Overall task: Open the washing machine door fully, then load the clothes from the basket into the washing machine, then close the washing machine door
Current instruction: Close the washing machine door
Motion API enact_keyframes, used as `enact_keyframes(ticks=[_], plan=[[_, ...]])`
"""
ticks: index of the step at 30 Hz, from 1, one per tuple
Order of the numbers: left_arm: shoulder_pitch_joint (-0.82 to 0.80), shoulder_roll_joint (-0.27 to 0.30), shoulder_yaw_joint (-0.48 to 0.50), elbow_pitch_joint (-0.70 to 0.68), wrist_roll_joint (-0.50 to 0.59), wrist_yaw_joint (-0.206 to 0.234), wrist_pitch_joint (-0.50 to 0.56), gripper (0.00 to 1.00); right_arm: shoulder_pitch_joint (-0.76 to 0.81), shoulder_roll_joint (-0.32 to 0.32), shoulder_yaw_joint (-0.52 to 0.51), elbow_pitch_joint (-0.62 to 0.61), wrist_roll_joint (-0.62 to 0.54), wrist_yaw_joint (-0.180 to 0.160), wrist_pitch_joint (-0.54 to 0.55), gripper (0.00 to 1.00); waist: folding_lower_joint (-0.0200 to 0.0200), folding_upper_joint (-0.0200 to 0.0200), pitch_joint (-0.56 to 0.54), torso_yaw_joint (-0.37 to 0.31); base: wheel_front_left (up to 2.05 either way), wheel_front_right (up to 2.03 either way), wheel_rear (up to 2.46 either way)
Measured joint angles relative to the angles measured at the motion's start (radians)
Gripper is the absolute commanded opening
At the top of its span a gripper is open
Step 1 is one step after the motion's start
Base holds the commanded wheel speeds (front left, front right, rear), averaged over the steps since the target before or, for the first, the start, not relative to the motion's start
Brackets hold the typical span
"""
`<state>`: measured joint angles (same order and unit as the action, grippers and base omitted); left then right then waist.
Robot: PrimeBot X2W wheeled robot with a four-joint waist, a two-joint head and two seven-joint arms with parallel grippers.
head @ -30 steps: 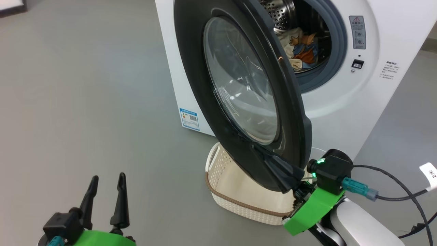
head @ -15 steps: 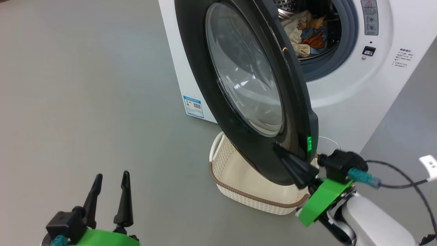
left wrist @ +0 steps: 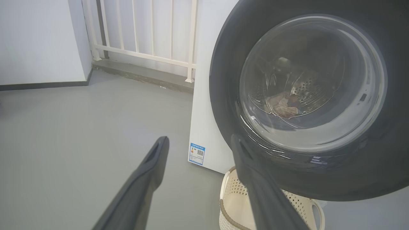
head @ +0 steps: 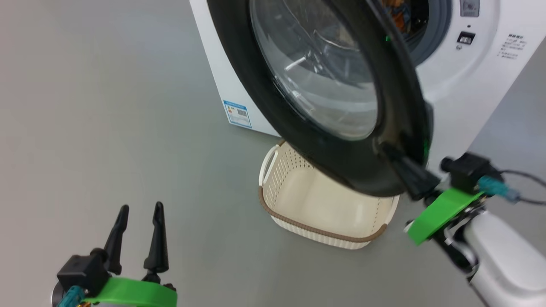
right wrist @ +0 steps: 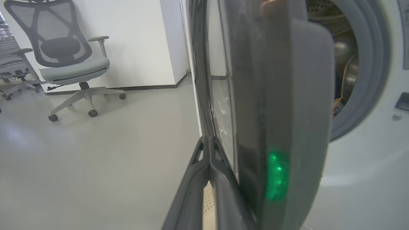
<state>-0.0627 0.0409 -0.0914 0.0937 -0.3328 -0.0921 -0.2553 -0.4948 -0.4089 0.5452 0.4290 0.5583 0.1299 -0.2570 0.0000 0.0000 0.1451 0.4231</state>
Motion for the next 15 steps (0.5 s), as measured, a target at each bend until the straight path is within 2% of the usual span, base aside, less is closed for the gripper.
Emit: enact_keyframes(ticks=[6,15], plan=[[-0.028,-0.001,-0.026,-0.025,-0.007,0.014,0.0,1.0,-0.068,-0.049,-0.097,0.008,0.014,0.0,0.0,0.0,0.0,0.0,0.059,-0.006,0.0,0.0,0.0],[-0.079,-0.003,-0.06,-0.049,-0.009,0.03,0.0,1.0,-0.187,-0.123,-0.148,0.01,0.016,0.0,0.0,0.0,0.0,0.0,0.158,-0.006,0.0,0.0,0.0]])
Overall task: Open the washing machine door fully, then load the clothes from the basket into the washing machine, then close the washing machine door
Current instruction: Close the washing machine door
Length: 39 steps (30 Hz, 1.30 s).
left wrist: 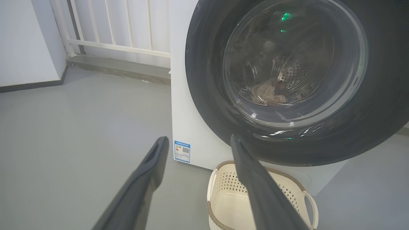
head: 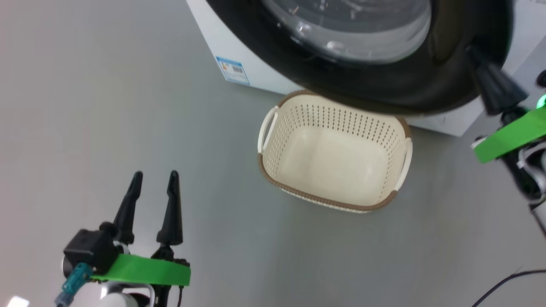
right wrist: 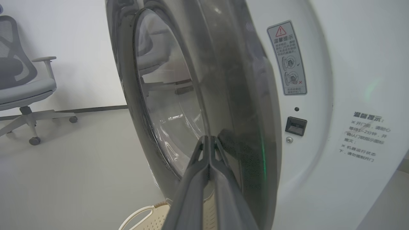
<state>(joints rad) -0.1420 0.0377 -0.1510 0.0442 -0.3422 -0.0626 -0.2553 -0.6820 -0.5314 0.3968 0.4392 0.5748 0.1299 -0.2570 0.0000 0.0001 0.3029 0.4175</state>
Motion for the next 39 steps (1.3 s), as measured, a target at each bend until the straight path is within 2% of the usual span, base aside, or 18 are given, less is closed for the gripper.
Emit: enact_keyframes(ticks=[9,15,20,27,39], plan=[[-0.048,-0.002,-0.033,-0.032,-0.034,0.024,0.0,1.0,-0.139,-0.071,-0.043,-0.003,0.023,0.0,0.0,0.0,0.0,0.0,0.116,0.014,0.0,0.0,0.0],[-0.064,-0.005,-0.057,-0.036,-0.041,0.041,0.0,1.0,-0.23,-0.106,-0.01,-0.009,0.045,0.0,0.0,0.0,0.0,0.0,0.17,0.022,0.0,0.0,0.0],[-0.069,-0.006,-0.068,-0.038,-0.044,0.042,0.0,1.0,-0.321,-0.108,0.056,0.011,0.057,0.0,0.0,0.0,0.0,0.0,0.195,0.019,0.0,0.0,0.0],[-0.087,-0.007,-0.08,-0.036,-0.044,0.042,0.0,1.0,-0.418,-0.106,0.112,0.131,0.075,0.013,0.0,0.0,0.0,0.0,0.197,0.015,0.0,0.0,0.0],[-0.087,-0.007,-0.076,-0.021,-0.045,0.042,0.0,1.0,-0.444,-0.087,0.154,0.192,0.111,0.014,0.0,0.0,0.0,0.0,0.165,0.005,0.0,0.0,0.0]])
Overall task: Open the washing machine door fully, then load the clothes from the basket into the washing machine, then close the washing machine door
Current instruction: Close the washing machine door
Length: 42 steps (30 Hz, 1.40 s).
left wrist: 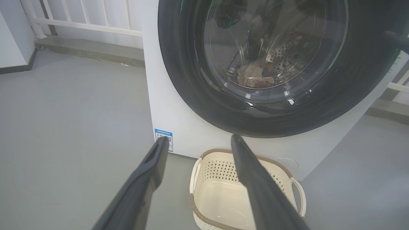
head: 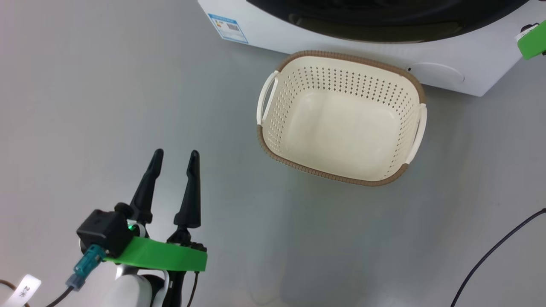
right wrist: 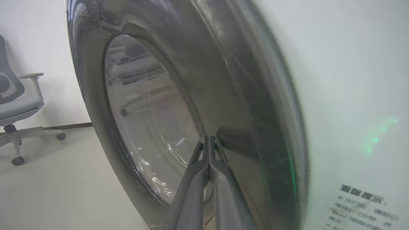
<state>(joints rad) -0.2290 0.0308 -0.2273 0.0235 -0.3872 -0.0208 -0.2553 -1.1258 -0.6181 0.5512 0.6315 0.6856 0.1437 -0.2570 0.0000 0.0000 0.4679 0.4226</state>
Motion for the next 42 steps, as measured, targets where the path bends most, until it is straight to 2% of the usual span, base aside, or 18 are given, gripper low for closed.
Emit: enact_keyframes(ticks=[3,4,5,6,7,14,25,37,42], plan=[[0.0,0.0,0.003,0.008,0.001,-0.002,0.0,1.0,0.01,0.006,-0.007,-0.011,0.025,-0.003,0.0,0.0,0.0,0.0,-0.018,-0.006,0.0,0.0,0.0],[0.0,0.0,0.004,0.011,0.002,-0.003,0.0,1.0,0.015,0.006,-0.011,-0.016,0.03,-0.003,0.0,0.04,0.0,0.0,-0.024,-0.008,0.0,0.0,0.0],[0.0,0.0,0.005,0.013,0.004,-0.003,0.0,1.0,0.022,0.006,-0.017,-0.022,0.032,-0.006,0.0,0.22,0.0,0.0,-0.031,-0.011,0.0,0.0,0.0],[0.0,0.0,0.007,0.016,0.005,-0.008,0.0,1.0,0.033,0.006,-0.024,-0.031,0.033,-0.006,0.0,0.48,0.0,0.0,-0.039,-0.014,0.0,0.0,0.0],[0.0,0.0,0.01,0.02,0.005,-0.01,0.0,1.0,0.047,0.007,-0.027,-0.038,0.035,-0.006,0.0,0.98,0.0,0.0,-0.048,-0.017,0.0,0.0,0.0],[0.004,0.001,0.042,0.062,0.031,-0.043,0.0,1.0,0.211,0.064,-0.033,-0.109,0.049,-0.006,0.0,1.0,0.0,0.0,-0.133,-0.06,0.0,0.0,0.0],[0.059,0.001,0.109,0.112,0.086,-0.082,0.0,1.0,0.464,0.136,-0.13,-0.225,0.054,-0.006,0.0,1.0,0.0,0.0,-0.267,-0.166,0.0,0.0,0.0],[0.117,0.003,0.179,0.11,0.118,-0.099,0.0,1.0,0.681,0.22,-0.226,-0.318,-0.048,-0.006,0.0,1.0,0.0,0.0,-0.372,-0.317,0.0,0.0,0.0],[0.131,0.003,0.189,0.104,0.114,-0.1,0.0,1.0,0.754,0.245,-0.28,-0.366,-0.069,-0.006,0.0,1.0,0.0,0.0,-0.4,-0.359,0.0,0.0,0.0]])
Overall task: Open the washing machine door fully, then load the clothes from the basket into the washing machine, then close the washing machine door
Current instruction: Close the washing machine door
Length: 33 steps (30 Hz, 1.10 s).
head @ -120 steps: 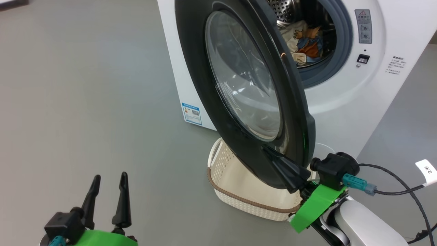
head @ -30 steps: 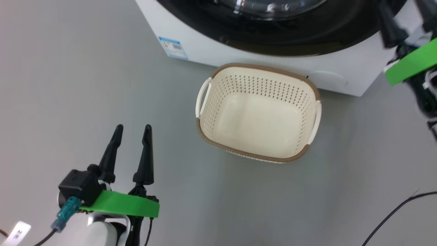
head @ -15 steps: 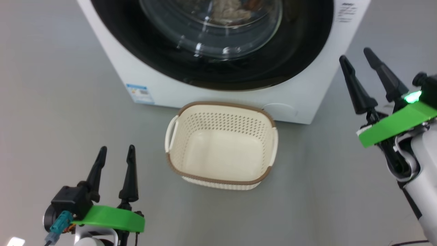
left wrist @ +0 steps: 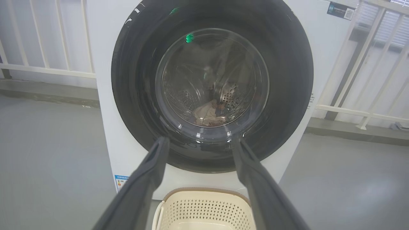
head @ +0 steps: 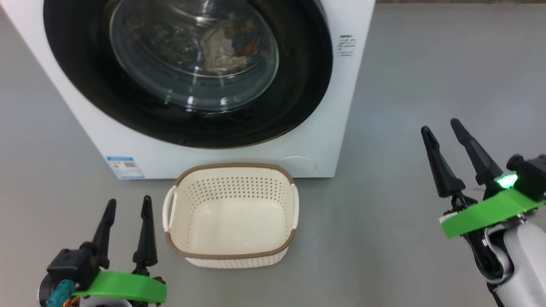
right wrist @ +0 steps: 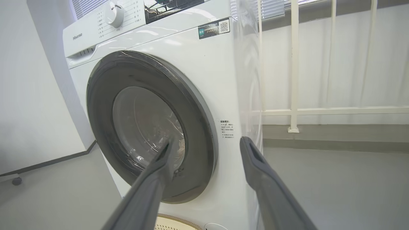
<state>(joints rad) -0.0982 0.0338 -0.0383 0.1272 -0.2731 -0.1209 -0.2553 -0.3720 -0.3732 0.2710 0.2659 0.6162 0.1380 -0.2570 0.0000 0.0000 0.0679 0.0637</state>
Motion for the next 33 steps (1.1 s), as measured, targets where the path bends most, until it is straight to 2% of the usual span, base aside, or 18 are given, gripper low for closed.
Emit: enact_keyframes(ticks=[6,13,21,33], plan=[[0.025,0.001,0.01,-0.003,-0.014,-0.003,0.0,1.0,0.105,0.044,-0.065,-0.057,-0.011,0.0,0.0,1.0,0.0,0.0,-0.035,-0.048,0.0,0.0,0.0],[0.039,0.002,0.005,-0.004,-0.04,-0.007,0.0,1.0,0.19,0.061,-0.089,-0.068,-0.044,0.0,0.0,1.0,0.0,0.0,-0.062,-0.077,0.0,0.0,0.0],[0.04,0.004,0.005,-0.019,-0.039,-0.007,0.0,1.0,0.243,0.079,-0.131,-0.064,-0.099,0.0,0.0,1.0,0.0,0.0,-0.069,-0.076,0.0,0.0,0.0],[0.058,0.007,-0.009,-0.023,-0.039,-0.007,0.0,1.0,0.246,0.092,-0.138,-0.045,-0.132,0.0,0.0,1.0,0.0,0.0,-0.075,-0.066,0.0,0.0,0.0]])
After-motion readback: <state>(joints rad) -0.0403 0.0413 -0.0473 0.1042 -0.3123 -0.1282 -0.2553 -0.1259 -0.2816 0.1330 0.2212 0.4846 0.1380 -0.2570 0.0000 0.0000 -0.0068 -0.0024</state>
